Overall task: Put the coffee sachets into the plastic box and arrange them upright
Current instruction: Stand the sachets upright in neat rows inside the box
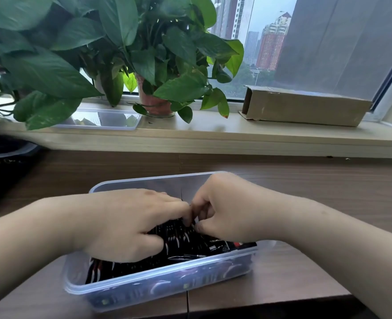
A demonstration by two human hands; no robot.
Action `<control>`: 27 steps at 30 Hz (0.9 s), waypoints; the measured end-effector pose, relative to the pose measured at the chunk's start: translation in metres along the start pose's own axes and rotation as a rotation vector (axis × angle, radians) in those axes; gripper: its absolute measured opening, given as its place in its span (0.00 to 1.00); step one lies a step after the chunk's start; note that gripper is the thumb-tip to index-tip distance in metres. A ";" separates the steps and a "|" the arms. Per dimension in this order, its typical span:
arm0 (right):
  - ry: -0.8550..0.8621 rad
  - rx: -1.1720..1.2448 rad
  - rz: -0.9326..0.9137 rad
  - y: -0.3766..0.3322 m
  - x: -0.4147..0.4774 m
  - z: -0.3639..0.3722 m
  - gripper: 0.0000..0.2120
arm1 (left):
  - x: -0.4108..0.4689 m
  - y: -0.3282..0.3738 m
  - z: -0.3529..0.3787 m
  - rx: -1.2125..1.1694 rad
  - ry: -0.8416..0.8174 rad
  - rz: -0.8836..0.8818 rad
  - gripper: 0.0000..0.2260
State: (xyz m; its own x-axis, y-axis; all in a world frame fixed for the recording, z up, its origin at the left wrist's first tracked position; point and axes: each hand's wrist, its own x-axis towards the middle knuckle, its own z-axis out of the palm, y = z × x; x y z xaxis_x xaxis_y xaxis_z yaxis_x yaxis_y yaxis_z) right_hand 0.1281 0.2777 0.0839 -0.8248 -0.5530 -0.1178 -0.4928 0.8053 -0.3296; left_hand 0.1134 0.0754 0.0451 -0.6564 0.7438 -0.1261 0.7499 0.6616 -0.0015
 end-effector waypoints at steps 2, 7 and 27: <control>0.027 -0.213 -0.131 0.007 0.000 -0.003 0.08 | 0.004 0.010 -0.009 -0.188 0.002 -0.055 0.43; -0.127 -0.381 -0.319 0.016 -0.003 -0.008 0.14 | -0.001 0.012 -0.018 -0.087 -0.046 0.117 0.31; -0.218 -0.909 -0.602 0.016 0.009 -0.010 0.13 | 0.002 0.017 -0.023 -0.046 -0.148 0.091 0.27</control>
State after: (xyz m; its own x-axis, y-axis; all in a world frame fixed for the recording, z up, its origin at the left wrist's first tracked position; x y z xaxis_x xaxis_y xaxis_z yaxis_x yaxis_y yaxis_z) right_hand 0.1099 0.2882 0.0871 -0.3598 -0.8602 -0.3614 -0.8899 0.2000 0.4100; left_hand 0.1226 0.0905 0.0677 -0.5644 0.7807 -0.2681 0.7988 0.5985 0.0613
